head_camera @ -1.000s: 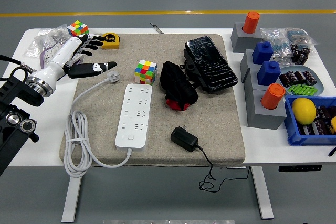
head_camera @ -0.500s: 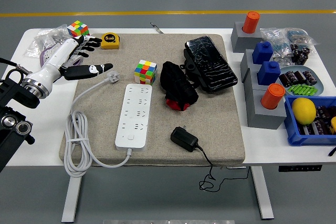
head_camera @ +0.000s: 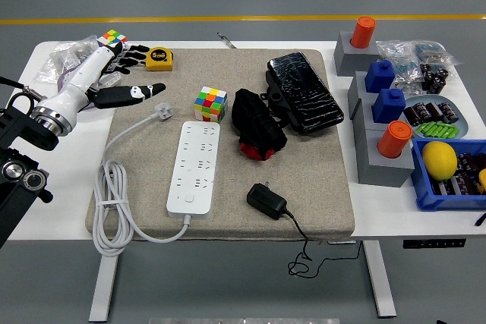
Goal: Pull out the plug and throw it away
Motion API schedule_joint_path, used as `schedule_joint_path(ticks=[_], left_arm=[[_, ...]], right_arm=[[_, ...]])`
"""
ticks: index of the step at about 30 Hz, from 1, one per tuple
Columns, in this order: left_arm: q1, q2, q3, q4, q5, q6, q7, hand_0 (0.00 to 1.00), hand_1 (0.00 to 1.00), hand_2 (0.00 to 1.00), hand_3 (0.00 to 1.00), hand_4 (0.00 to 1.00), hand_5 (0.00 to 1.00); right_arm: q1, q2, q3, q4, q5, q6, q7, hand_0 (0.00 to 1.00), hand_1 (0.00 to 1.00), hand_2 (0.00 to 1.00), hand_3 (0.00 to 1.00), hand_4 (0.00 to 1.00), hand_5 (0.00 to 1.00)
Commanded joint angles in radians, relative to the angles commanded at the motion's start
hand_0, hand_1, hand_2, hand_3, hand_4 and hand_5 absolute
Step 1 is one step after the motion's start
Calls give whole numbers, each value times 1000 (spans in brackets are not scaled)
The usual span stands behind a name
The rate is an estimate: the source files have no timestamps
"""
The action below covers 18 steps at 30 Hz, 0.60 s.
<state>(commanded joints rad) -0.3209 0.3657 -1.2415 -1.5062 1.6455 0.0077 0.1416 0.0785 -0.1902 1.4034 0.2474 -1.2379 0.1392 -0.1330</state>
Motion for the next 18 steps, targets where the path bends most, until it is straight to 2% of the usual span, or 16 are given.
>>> schedule_joint_path(ticks=[18], left_arm=[[-22, -19, -19, -3, 4, -5, 4, 648, 772, 779, 789, 940, 456]], right_arm=[[-6, 3, 50, 7, -7, 0, 0, 640, 678, 687, 608, 998, 497]])
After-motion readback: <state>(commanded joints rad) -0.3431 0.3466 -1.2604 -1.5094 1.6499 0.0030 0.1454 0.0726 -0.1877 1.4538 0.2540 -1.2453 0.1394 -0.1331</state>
